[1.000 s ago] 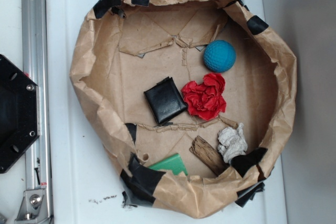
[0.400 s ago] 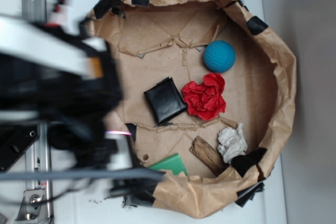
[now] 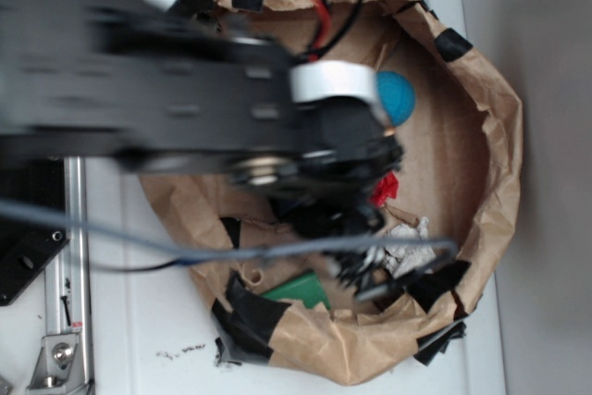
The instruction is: Grab the red paper.
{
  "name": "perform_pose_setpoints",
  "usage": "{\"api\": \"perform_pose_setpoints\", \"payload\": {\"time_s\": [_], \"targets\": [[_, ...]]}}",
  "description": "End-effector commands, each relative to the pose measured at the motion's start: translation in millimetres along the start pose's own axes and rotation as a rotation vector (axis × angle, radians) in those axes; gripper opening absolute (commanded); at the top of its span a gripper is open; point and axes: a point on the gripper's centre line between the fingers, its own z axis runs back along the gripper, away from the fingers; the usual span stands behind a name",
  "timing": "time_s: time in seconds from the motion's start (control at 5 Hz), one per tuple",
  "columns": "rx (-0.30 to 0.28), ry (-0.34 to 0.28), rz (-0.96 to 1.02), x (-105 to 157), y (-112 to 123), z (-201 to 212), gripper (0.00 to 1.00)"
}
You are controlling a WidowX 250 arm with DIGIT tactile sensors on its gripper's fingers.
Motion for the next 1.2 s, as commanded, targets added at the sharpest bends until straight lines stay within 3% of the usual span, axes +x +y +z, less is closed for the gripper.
{"api": "perform_pose_setpoints", "payload": {"time_s": [0.0,0.2,0.4,0.6,0.8,1.0], "targets": [[0.066,-0.018,-0.155,36.1,14.2,-49.5,1.00],[0.076,-0.057,-0.161,34.7,13.0,-43.3,0.00],[0.047,-0.074,-0.153,32.2,8.6,-28.5,0.00],[0.015,-0.091,-0.302,38.9,1.3,15.5,0.00],[0.009,-0.160,-0.378,44.2,-7.3,65.1,0.00],[0.095,-0.086,-0.345,43.2,-15.0,111.5,0.00]]}}
